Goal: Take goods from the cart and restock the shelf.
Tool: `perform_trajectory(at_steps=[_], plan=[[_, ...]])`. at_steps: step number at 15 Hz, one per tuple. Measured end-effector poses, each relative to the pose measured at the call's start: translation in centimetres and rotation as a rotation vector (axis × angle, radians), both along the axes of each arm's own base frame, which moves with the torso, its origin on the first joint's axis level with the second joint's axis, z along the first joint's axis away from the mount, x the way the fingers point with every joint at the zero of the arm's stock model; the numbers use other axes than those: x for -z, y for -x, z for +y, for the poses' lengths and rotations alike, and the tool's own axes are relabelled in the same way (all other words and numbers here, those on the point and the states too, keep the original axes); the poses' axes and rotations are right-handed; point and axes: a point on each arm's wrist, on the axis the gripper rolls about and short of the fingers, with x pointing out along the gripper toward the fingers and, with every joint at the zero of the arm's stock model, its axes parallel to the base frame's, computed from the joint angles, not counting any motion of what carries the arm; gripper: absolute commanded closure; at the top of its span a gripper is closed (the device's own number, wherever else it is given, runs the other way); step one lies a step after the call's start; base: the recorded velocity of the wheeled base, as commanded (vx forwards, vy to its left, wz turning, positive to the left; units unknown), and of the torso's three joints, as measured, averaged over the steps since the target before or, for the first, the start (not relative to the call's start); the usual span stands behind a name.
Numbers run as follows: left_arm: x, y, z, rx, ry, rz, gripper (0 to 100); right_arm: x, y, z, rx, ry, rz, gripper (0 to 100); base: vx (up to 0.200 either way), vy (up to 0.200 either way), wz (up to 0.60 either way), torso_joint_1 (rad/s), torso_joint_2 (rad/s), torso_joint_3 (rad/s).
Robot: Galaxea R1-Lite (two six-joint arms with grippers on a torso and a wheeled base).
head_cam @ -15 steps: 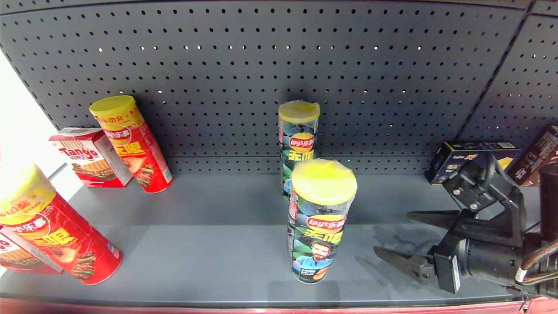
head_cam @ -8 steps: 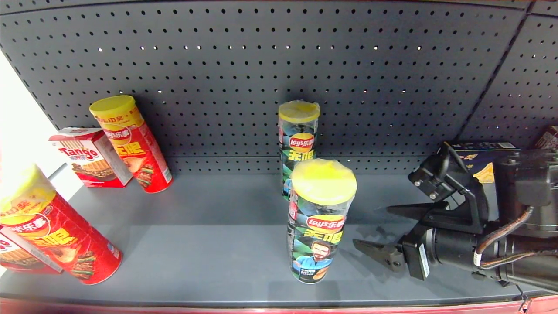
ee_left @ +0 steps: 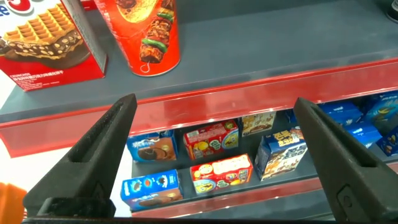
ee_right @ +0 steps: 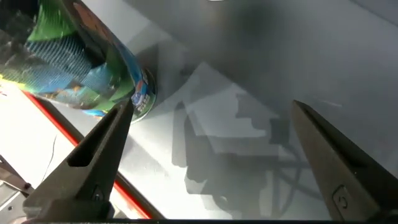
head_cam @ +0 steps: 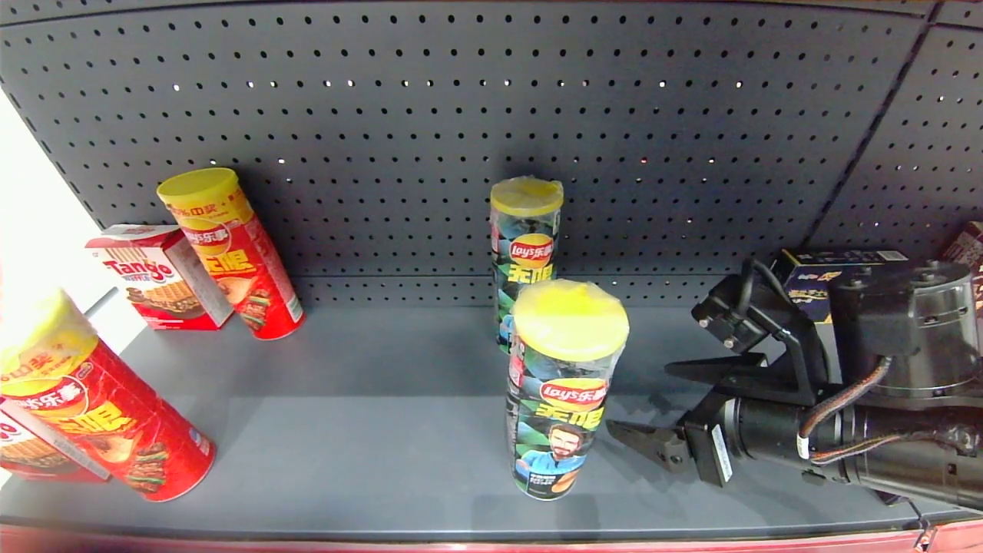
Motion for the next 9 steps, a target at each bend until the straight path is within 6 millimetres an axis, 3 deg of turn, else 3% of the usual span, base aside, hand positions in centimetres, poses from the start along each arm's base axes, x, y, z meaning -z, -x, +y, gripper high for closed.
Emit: perform_trajectory(at_steps=[5,9], plan=[[0.0,0.0,0.0,0.0,0.0,0.0,0,-0.2,-0.4,1.3,-0.026,-0.003,-0.004,0,0.0,0.0,0.0,0.0,0.0,0.0],[0.0,0.0,0.0,0.0,0.0,0.0,0,0.0,-0.3,1.2,-0.028,0.003,0.002,0,0.0,0.0,0.0,0.0,0.0,0.0]])
